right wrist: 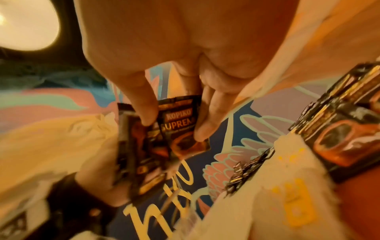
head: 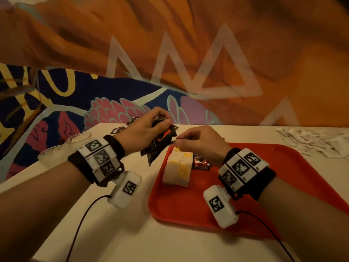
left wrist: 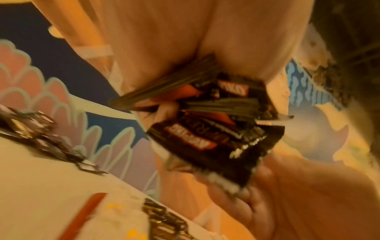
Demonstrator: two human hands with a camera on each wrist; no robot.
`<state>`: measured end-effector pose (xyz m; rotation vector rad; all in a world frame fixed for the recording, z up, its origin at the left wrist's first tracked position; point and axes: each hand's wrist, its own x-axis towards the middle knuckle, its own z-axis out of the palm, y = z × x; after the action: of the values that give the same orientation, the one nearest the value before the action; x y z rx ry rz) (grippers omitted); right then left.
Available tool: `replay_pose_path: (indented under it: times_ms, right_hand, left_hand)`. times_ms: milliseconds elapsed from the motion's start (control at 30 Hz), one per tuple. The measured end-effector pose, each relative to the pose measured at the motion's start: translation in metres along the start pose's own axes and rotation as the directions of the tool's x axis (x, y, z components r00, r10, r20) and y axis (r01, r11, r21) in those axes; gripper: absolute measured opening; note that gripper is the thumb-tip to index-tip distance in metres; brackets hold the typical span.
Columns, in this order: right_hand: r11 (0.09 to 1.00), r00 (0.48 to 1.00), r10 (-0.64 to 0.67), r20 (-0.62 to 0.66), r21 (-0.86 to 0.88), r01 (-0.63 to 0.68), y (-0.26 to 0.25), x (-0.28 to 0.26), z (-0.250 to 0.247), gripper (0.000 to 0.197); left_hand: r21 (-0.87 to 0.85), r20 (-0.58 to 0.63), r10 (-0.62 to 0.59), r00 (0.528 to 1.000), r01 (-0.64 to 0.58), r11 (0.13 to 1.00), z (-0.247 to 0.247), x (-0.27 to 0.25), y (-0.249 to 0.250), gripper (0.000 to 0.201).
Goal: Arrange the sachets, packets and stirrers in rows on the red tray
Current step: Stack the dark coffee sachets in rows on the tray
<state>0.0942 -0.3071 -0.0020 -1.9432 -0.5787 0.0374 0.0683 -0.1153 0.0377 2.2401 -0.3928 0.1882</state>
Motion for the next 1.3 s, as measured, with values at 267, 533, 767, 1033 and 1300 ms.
replay_pose_path:
  times_ms: [267, 533, 767, 1033, 1300]
  right_hand:
    - [0.951, 0.985, -0.076, -0.153, 0.287, 0.118, 0.012, -0.003, -0.013, 0.071]
    - [0.994, 0.949, -0.094, -0.3, 0.029, 0.107, 0.017, 0.005, -0.027, 0.059]
    - [0.983, 0.913, -0.184, -0.364, -0.047, 0.179, 0.023, 0.001, -0.055, 0.055]
    - [0.998, 0.906, -0.041, -0.42, 0.031, 0.06, 0.036, 0.005, -0.076, 0.036]
    - [0.941, 0.953, -0.103, -0.283, 0.282, 0.186, 0.022, -0.001, -0.085, 0.035]
  left_hand:
    - [-0.17, -0.11, -0.016, 0.994, -0.003, 0.986, 0.056, 0.049, 0.03, 0.019]
    - [-0.321, -0.039, -0.13, 0.991, 0.11, 0.941, 0.093, 0.068, 0.053, 0.008]
    - [-0.387, -0.011, -0.109, 0.994, 0.096, 0.917, 0.11, 0.076, 0.063, 0.049]
    - [-0.366, 0.051, -0.043, 0.998, 0.059, 0.929, 0.103, 0.066, 0.054, 0.064]
    - [-0.771, 0.227, -0.045, 0.973, 0.208, 0.601, 0.092, 0.058, 0.043, 0.053]
